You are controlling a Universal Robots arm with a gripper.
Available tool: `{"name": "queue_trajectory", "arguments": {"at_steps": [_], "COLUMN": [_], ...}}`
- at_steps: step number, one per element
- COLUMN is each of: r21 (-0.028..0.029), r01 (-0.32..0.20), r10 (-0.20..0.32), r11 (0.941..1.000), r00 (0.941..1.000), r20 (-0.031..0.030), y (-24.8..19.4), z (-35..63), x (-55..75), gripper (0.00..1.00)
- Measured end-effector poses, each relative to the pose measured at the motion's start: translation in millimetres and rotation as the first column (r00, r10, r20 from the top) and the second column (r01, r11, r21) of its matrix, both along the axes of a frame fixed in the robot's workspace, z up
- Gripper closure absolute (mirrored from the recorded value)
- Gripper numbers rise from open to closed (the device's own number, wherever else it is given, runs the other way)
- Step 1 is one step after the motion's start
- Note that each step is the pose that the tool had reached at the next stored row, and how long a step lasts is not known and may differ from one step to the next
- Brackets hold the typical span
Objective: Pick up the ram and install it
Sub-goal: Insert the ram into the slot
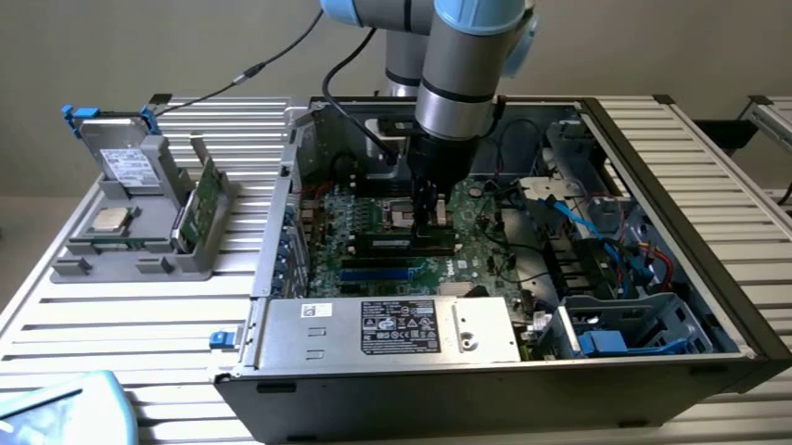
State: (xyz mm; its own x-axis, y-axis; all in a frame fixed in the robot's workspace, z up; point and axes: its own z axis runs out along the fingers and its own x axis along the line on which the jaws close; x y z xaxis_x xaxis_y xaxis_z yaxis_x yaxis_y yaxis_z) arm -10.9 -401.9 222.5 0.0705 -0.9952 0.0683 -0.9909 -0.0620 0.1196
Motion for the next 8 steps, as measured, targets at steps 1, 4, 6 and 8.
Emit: {"name": "queue_trajectory", "arguments": {"at_steps": [1,4,6,8], "r21": [0.0,0.0,0.0,0.0], "r01": [0.0,0.002,0.002,0.003], "r10": [0.0,-0.002,-0.002,-0.003], "r11": [1.0,1.0,1.0,1.0], "r00": [1.0,1.0,1.0,1.0], "r20": [0.0,-0.0001,0.0,0.0], "y": [0.0,0.6,1.4,1.7], "z": [0.0,0.0,0.0,0.0], "x": [0.0,0.0,0.0,0.0], "gripper": [0.87,0.87,0.87,0.87]}}
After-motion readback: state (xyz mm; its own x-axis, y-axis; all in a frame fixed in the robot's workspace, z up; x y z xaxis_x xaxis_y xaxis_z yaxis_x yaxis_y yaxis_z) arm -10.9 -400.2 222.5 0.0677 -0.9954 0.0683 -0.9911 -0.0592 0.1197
